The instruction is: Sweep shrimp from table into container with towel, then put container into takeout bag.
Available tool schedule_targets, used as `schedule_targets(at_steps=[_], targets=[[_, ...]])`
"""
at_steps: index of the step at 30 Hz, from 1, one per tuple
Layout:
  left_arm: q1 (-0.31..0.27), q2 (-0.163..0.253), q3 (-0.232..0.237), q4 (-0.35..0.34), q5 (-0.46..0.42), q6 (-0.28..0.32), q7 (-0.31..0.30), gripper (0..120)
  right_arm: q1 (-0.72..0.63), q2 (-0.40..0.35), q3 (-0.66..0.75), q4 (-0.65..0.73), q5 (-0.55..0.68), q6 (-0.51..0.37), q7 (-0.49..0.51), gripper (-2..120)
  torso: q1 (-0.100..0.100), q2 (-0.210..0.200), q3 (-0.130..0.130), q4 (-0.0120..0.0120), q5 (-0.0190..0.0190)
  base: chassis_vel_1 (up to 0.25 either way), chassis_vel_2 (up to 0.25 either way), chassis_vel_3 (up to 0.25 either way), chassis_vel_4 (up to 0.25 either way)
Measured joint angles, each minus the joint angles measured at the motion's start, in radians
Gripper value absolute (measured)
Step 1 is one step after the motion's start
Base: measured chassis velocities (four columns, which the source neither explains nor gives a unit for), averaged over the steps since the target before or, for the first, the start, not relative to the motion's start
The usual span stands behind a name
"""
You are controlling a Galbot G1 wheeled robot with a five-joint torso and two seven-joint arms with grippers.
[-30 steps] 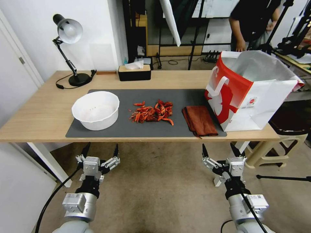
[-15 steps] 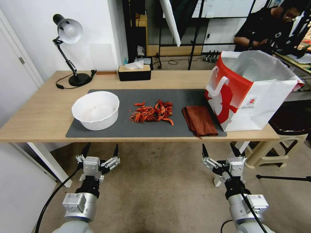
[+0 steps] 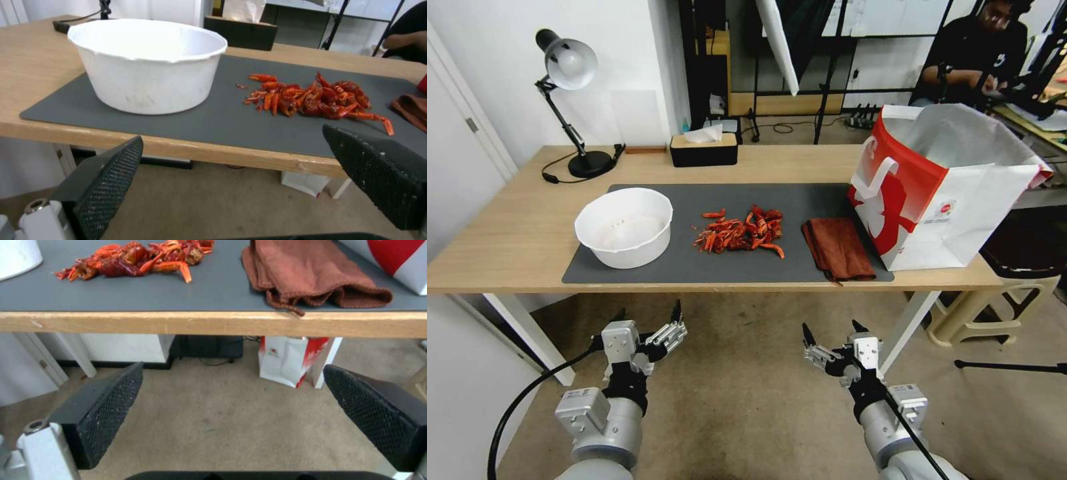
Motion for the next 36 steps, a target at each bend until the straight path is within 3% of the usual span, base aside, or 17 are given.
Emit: schedule_targets(at_steps=[17,24,28,33,36], targets=[[-0.001,0.016,-0.012,0.000,0.013,-0.011,0.016,100,-0.002,0.002,0.018,0.011,0.006,0.019,0.006,100,0.000,0.000,0.000,0.0000,0.0000,0.000,0.000,0.000,0.000],[-0.037,0.044,-0.061,0.018,0.013,-0.066,0.005,100,0.008,-0.001,0.039,0.029,0.030,0.015,0.006,100,0.000,0.000,0.000,0.0000,0.0000,0.000,0.000,0.000,0.000],[-0.089,0.094,-0.112,0.039,-0.025,-0.113,0.031,100,0.008,-0.014,0.049,0.041,0.045,0.003,-0.003,100,0.000,0.000,0.000,0.0001,0.0001,0.000,0.000,0.000,0.000],[-0.157,0.150,-0.137,0.091,-0.072,-0.137,0.081,100,0.006,-0.020,0.054,0.052,0.052,-0.003,-0.004,100,0.000,0.000,0.000,-0.0001,0.0000,0.000,0.000,0.000,0.000],[-0.233,0.221,-0.170,0.164,-0.122,-0.159,0.148,100,0.001,-0.028,0.055,0.064,0.055,-0.011,-0.005,100,0.000,0.000,0.000,-0.0002,-0.0002,0.000,0.000,0.000,0.000]])
